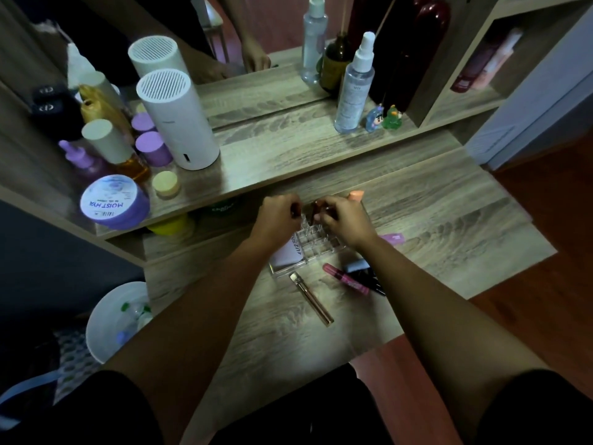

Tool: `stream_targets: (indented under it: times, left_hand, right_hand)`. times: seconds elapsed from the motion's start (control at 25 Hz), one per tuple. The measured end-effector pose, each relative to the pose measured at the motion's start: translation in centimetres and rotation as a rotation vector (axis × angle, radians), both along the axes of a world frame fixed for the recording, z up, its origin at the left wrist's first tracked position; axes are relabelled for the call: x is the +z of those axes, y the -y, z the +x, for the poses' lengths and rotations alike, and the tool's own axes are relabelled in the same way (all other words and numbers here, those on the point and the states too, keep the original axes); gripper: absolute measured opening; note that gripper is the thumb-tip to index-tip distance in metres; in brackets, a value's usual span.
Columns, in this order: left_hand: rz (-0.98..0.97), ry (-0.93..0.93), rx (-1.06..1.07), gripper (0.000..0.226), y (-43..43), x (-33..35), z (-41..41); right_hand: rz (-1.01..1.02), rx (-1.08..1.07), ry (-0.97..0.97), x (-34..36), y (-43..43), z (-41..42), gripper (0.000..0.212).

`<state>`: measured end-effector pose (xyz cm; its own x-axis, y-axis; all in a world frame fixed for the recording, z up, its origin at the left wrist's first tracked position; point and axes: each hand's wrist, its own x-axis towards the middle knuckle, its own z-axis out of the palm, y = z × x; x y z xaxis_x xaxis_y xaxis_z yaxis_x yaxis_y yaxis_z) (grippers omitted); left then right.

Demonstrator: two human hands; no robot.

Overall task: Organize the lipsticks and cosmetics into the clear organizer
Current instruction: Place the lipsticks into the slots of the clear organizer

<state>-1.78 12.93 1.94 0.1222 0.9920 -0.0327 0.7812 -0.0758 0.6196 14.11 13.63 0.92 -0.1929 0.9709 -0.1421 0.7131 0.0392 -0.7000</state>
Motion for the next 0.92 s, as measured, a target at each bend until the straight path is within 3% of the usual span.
stream_targets:
  times: [0.36, 0.64, 0.72, 0.84, 0.92]
  left_hand:
    - [-0.038, 0.012, -0.004, 0.016, 0.7, -0.3, 0.1]
    - [-0.039, -0.019, 0.033, 0.03, 1.0, 0.6, -0.1]
    - [0.022, 0.061, 0.112, 0.034, 2.4, 1.4, -0.1]
    - [0.161, 0.127, 0.117, 0.012, 6.5, 1.9, 0.3]
    - [0.097, 0.11, 0.117, 0.008, 9.7, 0.9, 0.8]
  right_hand:
    - [-0.044, 0.019, -0.004, 0.2, -0.3, 0.0, 0.025]
    - [-0.05, 0.002, 0.049, 0.8, -0.1, 0.6, 0.046]
    - [-0.014, -0.022, 0.066, 1.0, 1.0, 1.1, 0.038]
    - [0.085, -0.012, 0.171, 0.7, 3.9, 1.7, 0.02]
    - [0.053, 0.036, 0.218, -0.3, 6.3, 2.0, 0.018]
